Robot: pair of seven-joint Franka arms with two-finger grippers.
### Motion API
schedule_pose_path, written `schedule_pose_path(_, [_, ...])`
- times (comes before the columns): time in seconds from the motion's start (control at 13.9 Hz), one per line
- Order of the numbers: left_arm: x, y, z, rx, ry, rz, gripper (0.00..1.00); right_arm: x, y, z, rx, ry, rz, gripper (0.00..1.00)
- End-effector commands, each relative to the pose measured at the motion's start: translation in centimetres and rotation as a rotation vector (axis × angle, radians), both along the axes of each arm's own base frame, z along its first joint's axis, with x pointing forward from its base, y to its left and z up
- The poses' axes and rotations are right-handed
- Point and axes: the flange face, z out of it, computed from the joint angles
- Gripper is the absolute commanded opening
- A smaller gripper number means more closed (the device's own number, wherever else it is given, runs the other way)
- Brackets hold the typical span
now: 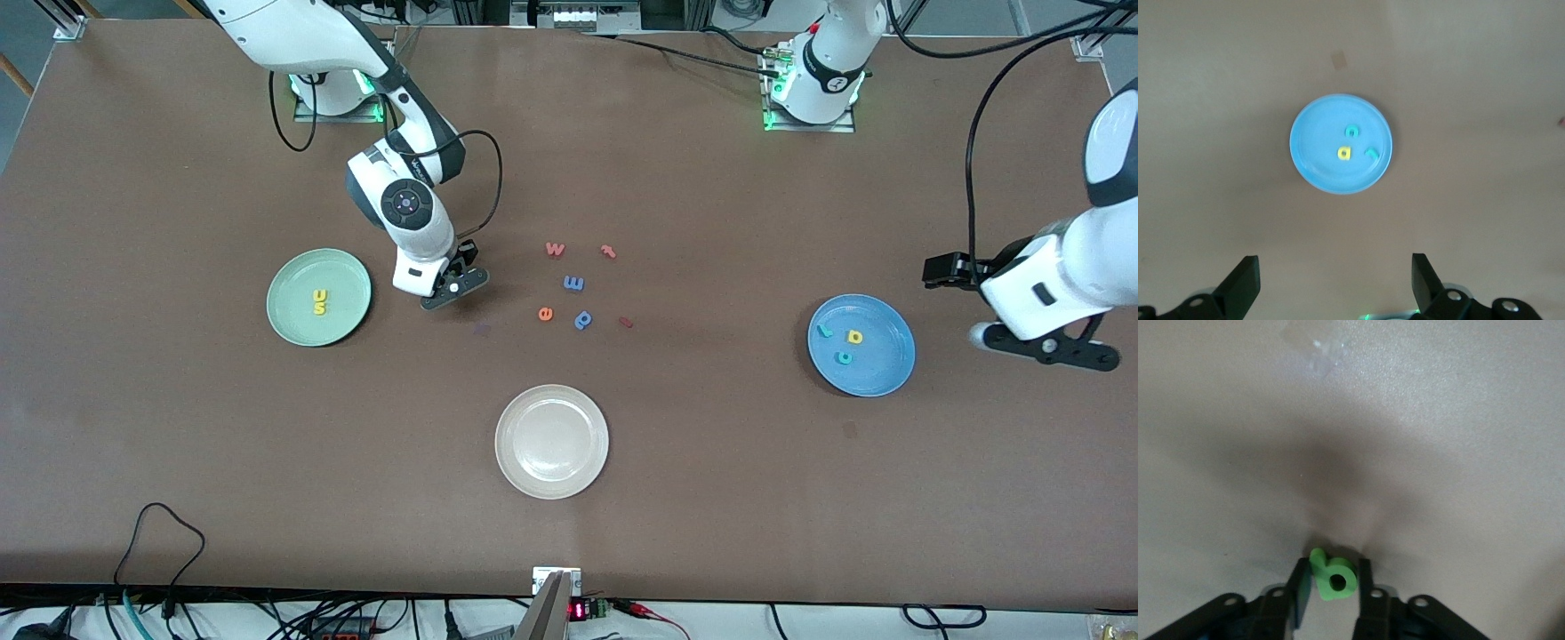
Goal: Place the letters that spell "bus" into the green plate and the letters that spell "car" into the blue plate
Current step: 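Carry the green b onto the green plate and open the right gripper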
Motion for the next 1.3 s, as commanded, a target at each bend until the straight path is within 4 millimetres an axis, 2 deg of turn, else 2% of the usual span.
schedule_pose_path(0.0, [-1.9, 2.5, 2.6, -0.030, -0.134, 0.098, 1.00, -0.2, -0.2, -0.3, 0.002, -0.013, 0.008, 0.25])
schedule_pose_path(0.22, [-4.8, 1.5, 3.2, -0.017, -0.180, 0.077, 1.00, -0.1, -0.2, -0.3, 0.003, -0.013, 0.007, 0.05])
schedule_pose_path(0.29, [-5.8, 1.7, 2.9, -0.013, -0.187, 0.086, 1.00, 0.0, -0.4, -0.2, 0.004, -0.015, 0.002, 0.03])
schedule_pose_path(0.36, [-6.6, 1.8, 2.2, -0.014, -0.217, 0.097, 1.00, 0.5, -0.7, 0.5, 0.006, -0.025, -0.015, 0.02])
schedule_pose_path(0.43, [-7.7, 2.0, 1.7, -0.015, -0.237, 0.100, 1.00, 1.5, -1.4, 2.3, 0.014, -0.053, -0.035, 0.00])
schedule_pose_path(0.5, [-9.1, 1.5, 1.4, -0.016, -0.253, 0.091, 1.00, 2.8, -3.1, 4.2, 0.018, -0.076, -0.053, 0.00])
schedule_pose_path(0.65, [-9.1, 1.3, 1.3, -0.020, -0.254, 0.081, 1.00, 5.0, -8.7, 7.1, -0.017, -0.063, -0.129, 0.00])
schedule_pose_path(0.86, [-8.9, 0.8, 1.0, -0.024, -0.246, 0.081, 1.00, 6.7, -15.7, 8.3, -0.048, -0.028, -0.234, 0.00])
schedule_pose_path(1.01, [-9.0, 0.5, 1.6, -0.024, -0.237, 0.077, 1.00, 7.1, -19.3, 7.7, -0.053, -0.008, -0.280, 0.01])
schedule_pose_path(1.15, [-8.8, 0.3, 2.0, -0.024, -0.232, 0.078, 1.00, 6.7, -20.8, 6.4, -0.060, 0.021, -0.304, 0.23])
schedule_pose_path(1.22, [-8.8, 0.4, 2.0, -0.024, -0.234, 0.079, 1.00, 6.7, -21.1, 6.3, -0.060, 0.023, -0.310, 0.47])
